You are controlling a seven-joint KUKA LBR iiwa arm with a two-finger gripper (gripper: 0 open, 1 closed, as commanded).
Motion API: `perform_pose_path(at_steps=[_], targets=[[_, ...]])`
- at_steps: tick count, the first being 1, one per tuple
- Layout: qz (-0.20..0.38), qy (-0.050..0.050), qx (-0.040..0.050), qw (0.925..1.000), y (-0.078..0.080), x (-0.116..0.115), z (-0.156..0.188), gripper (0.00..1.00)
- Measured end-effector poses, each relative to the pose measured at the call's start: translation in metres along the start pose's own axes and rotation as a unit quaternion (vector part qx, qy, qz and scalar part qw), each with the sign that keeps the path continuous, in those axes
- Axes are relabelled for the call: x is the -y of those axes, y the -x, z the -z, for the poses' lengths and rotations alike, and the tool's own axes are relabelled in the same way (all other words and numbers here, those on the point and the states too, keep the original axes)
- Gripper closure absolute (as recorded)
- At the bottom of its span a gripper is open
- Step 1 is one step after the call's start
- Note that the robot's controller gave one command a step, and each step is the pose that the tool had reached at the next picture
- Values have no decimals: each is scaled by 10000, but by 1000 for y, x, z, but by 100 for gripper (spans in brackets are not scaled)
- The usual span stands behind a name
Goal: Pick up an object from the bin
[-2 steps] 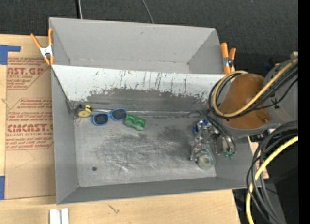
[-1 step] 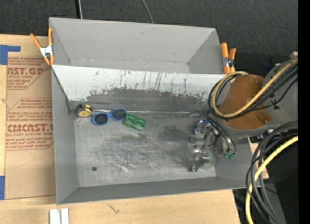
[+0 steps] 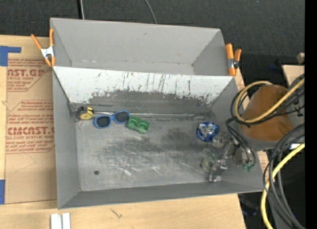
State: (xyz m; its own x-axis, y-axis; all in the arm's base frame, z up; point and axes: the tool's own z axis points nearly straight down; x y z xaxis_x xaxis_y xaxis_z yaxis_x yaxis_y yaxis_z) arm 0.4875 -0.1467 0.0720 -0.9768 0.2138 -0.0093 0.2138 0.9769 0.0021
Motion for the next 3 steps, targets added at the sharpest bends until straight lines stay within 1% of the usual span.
perform_pose_path(at_steps=[1,2,3], targets=[[13,4,7,10000,1,-2,1,100],[182,-12,-2,9998,10,-11,100,100],[127,-10,11,9999,11,-18,224,100]])
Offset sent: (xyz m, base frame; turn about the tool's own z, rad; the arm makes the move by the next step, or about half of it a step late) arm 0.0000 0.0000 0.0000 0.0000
